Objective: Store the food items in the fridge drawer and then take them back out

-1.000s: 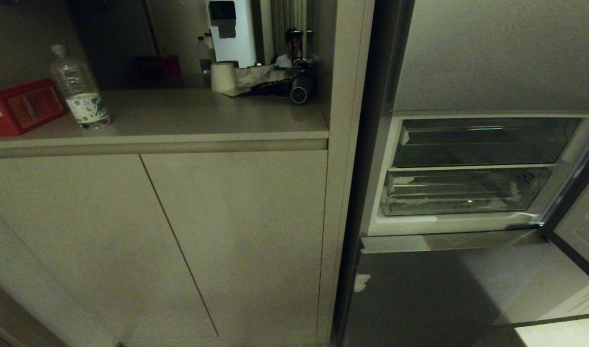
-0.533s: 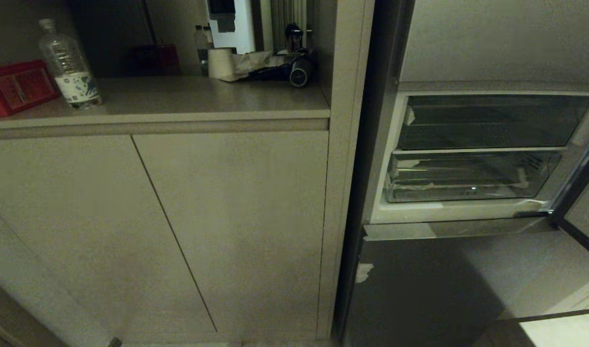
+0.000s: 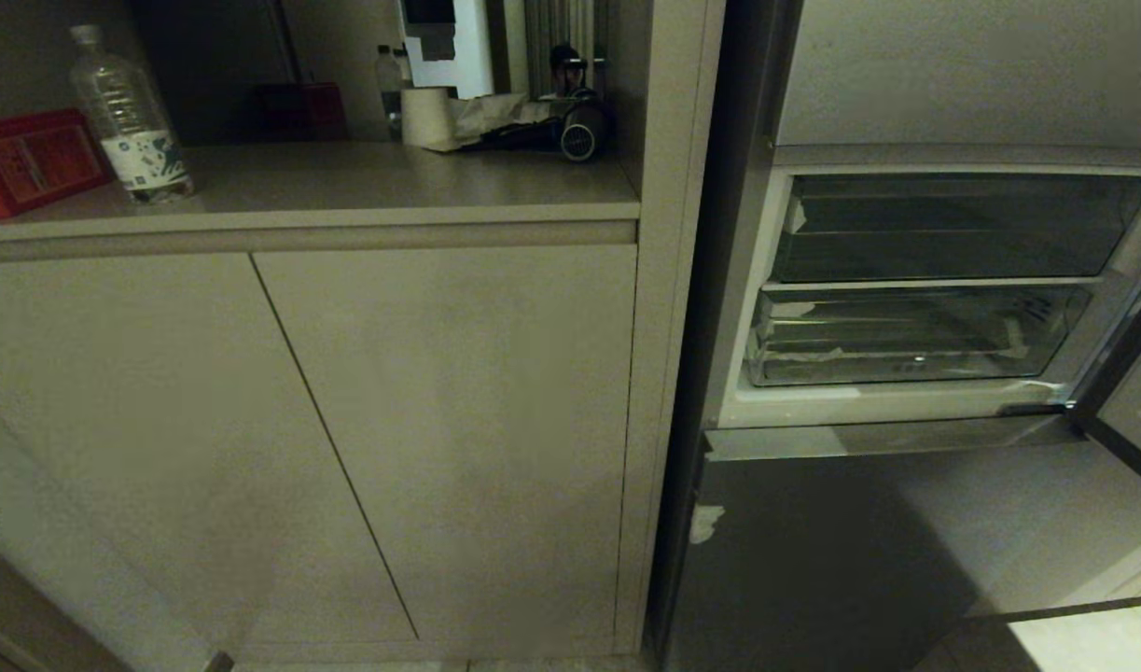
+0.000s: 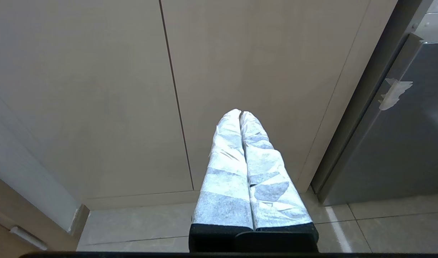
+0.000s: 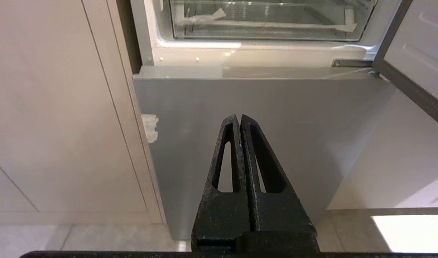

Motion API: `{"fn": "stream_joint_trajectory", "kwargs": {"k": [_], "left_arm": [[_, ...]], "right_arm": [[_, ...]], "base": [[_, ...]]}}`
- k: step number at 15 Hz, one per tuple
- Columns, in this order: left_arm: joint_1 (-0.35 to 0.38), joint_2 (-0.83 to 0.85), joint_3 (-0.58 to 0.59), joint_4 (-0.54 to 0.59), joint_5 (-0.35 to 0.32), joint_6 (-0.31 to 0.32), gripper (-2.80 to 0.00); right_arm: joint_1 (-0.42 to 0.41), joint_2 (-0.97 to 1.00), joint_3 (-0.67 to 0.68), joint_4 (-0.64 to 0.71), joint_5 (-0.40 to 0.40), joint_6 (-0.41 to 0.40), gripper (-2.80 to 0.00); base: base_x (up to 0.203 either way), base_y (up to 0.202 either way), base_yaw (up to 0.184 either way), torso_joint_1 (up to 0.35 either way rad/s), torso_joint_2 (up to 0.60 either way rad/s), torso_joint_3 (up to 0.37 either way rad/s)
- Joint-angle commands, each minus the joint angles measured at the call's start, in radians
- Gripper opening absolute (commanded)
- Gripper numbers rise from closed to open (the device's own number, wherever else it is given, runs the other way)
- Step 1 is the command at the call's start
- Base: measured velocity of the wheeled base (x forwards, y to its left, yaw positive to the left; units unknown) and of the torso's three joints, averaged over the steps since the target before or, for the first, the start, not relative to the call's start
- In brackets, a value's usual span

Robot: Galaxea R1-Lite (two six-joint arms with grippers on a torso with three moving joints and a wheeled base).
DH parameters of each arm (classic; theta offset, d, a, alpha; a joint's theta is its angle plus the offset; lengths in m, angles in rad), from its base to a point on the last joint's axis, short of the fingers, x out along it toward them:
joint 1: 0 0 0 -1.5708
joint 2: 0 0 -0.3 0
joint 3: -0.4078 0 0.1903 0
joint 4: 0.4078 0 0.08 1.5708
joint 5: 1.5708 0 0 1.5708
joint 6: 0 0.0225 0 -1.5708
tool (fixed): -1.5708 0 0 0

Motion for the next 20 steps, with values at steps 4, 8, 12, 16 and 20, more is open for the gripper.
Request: {"fn": "stream_joint_trajectory", "kwargs": {"k": [4,8,12,16,20], "left_arm": [[-0.001,0.0,0.0,0.0,0.0,0.0,-2.8],[0.0,0.0,0.0,0.0,0.0,0.0,-2.8],[0.0,0.0,0.0,0.0,0.0,0.0,-2.8],[0.0,0.0,0.0,0.0,0.0,0.0,-2.8],[0.0,0.0,0.0,0.0,0.0,0.0,-2.8]], "right_arm": [[0.006,0.353,-0.169,-0.002,0.071,0.058,0.0],[0.009,0.785,-0.278,-0.169,0.207,0.084,0.0],[0.01,1.23,-0.348,-0.442,0.278,0.074,0.0],[0.019,1.581,-0.403,-0.789,0.298,0.055,0.0],[0.053,1.831,-0.489,-1.085,0.232,0.018,0.0]], "base": [[0.0,0.0,0.0,0.0,0.0,0.0],[0.0,0.0,0.0,0.0,0.0,0.0],[0.0,0.0,0.0,0.0,0.0,0.0],[0.0,0.0,0.0,0.0,0.0,0.0],[0.0,0.0,0.0,0.0,0.0,0.0]]}}
